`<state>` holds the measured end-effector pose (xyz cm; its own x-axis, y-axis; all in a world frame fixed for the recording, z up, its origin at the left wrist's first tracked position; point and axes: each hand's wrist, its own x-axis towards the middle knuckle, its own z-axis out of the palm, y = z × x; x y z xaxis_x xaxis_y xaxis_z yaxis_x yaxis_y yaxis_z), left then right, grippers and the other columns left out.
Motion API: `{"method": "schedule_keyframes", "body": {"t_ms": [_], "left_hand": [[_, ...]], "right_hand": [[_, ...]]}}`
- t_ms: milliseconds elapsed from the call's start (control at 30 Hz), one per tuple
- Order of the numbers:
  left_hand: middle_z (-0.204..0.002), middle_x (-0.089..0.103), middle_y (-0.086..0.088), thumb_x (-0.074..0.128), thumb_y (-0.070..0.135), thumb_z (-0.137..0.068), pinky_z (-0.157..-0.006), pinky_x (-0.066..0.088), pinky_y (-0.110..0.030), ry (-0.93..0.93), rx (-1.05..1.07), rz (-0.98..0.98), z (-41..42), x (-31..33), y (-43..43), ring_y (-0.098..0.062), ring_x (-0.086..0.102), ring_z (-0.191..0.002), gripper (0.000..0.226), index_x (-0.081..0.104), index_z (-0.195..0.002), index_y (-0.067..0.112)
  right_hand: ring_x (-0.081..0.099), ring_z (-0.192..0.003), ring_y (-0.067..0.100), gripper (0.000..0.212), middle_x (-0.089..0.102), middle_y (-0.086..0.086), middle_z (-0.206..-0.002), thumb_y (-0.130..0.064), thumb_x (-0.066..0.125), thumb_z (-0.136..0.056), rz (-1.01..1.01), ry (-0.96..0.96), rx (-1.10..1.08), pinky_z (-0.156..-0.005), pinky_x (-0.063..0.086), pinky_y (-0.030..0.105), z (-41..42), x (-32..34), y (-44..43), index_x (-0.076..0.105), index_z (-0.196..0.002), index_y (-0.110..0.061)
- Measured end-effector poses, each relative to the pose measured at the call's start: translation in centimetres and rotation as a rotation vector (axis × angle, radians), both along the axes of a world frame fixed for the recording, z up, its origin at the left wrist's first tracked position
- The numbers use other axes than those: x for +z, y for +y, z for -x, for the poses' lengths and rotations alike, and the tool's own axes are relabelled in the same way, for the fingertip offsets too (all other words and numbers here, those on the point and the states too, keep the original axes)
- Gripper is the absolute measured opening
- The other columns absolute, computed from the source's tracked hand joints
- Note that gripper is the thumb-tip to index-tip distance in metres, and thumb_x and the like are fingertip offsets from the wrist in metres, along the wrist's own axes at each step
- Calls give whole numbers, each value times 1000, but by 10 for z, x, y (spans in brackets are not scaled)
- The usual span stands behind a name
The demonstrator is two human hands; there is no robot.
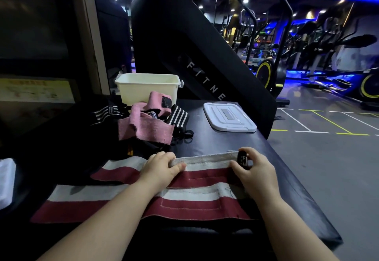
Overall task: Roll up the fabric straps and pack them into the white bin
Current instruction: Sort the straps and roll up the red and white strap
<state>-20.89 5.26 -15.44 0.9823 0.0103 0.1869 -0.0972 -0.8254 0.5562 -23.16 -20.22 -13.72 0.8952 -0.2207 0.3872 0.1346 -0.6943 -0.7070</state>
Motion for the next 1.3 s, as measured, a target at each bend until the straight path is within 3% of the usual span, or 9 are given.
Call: {"method": "schedule_keyframes", "body": {"t_ms": [133, 300, 433, 567, 700, 833, 900, 1000, 1300], "left_hand": [[-82, 45, 11, 56, 52, -90, -87, 40, -36, 2, -15, -7, 0, 0, 0, -16, 45, -97, 34, 43, -70, 28], [-76, 43, 7, 55, 42, -92, -75, 37, -34, -33, 1, 77, -1, 0, 2, -21, 46, -88, 39, 37, -64, 21], [-70, 42, 4, 56, 33, -83, -62, 35, -35, -84, 44, 176, 3, 1, 2, -19, 43, -70, 38, 31, -60, 17], [-68, 40, 4, 59, 26, -83, -57, 31, -34, -94, 66, 208, 4, 5, 1, -16, 39, -64, 38, 30, -60, 17], [-63, 38, 3, 55, 33, -75, -55, 29, -34, -140, 57, 230, 7, 14, 2, -18, 37, -60, 34, 29, -59, 17], [-57, 40, 1, 63, 23, -78, -52, 29, -33, -250, 123, 61, 5, 31, 6, -21, 40, -58, 37, 33, -58, 14], [-55, 42, -2, 64, 30, -78, -51, 29, -31, -236, 142, -73, 3, 40, 8, -26, 45, -59, 39, 35, -59, 11], [-57, 47, -1, 61, 39, -77, -51, 29, -29, -117, 158, -212, 1, 48, 11, -27, 51, -67, 38, 38, -63, 11], [-73, 61, 4, 59, 48, -79, -60, 37, -26, 216, 122, -390, -3, 67, 27, -16, 57, -73, 32, 60, -67, 19]], "right_hand": [[61, -103, 20, 38, 68, 3, -111, -26, 60, -93, -33, 22, 29, -85, 40, 25, -5, -4, 0, 59, -130, -20], [60, -98, 28, 33, 68, 13, -104, -15, 44, -99, -91, 0, -90, -80, 38, 26, -15, -1, -15, 59, -128, -9], [65, -79, 27, 22, 67, 3, -99, -17, 54, -95, -194, 0, -79, -78, 56, 45, -17, 6, -25, 62, -116, -19], [66, -95, 29, 40, 60, -5, -108, -31, 76, -82, -125, 133, -20, -86, 54, 47, -14, 11, -32, 58, -118, -26], [66, -100, 32, 47, 61, 1, -121, -30, 74, -84, -39, 170, -46, -92, 51, 44, -8, 11, -41, 55, -127, -23], [66, -95, 27, 40, 64, 1, -112, -24, 66, -90, -5, 150, -41, -85, 52, 38, -6, 4, -49, 53, -127, -26], [61, -106, 25, 42, 60, -3, -118, -20, 61, -92, 66, 166, -34, -86, 45, 30, -4, -3, -52, 51, -132, -26], [52, -121, 28, 48, 54, 5, -132, -21, 55, -94, 202, 196, -35, -91, 40, 34, 0, -11, -52, 43, -141, -28], [53, -119, 27, 53, 50, 4, -135, -28, 44, -98, 396, 247, 26, -86, 45, 36, -2, -13, -52, 30, -148, -37]]}}
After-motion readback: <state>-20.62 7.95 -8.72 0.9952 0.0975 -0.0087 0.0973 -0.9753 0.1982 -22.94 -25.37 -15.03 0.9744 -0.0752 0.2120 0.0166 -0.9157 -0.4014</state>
